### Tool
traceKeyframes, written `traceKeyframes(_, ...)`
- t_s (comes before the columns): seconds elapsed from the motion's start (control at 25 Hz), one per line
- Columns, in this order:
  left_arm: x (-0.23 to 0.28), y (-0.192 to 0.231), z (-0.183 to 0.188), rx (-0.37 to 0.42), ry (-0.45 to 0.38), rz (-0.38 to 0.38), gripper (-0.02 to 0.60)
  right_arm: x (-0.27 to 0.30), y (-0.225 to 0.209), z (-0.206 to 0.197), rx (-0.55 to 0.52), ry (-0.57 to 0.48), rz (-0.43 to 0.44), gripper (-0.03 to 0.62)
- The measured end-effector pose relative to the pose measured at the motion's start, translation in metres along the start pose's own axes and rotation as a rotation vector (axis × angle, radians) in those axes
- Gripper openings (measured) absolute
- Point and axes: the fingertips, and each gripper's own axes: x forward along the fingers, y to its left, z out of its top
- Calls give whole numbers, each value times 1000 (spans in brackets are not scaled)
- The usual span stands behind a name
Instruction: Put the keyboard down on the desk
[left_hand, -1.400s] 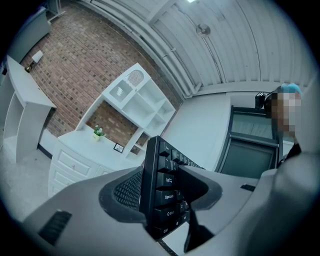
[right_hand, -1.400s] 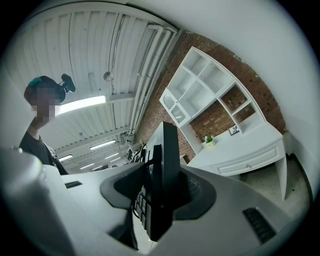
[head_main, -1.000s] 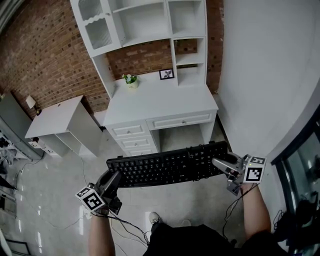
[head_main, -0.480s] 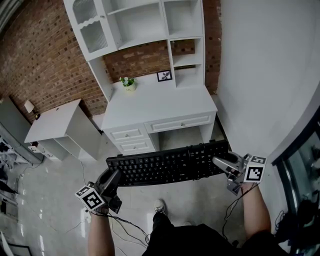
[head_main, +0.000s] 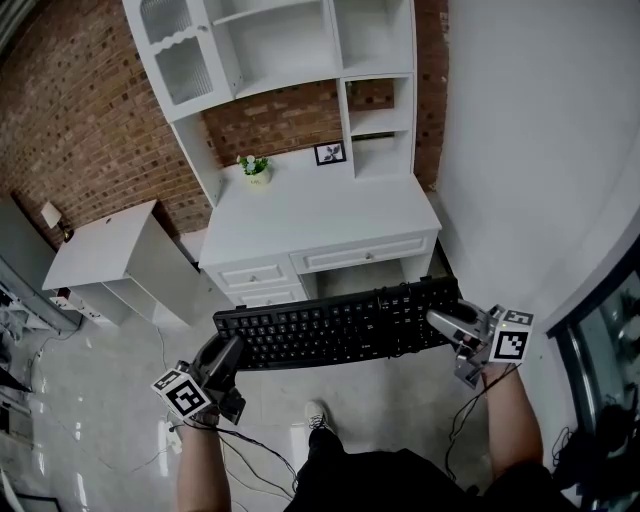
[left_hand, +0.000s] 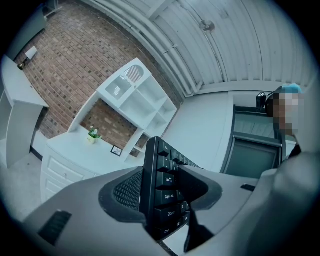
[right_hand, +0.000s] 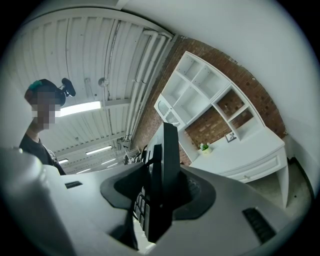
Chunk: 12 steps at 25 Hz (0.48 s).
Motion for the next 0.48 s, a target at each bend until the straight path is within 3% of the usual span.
traceKeyframes(0.48, 40, 113, 48, -50, 16, 26, 230, 119, -57, 18, 35, 45, -23, 178)
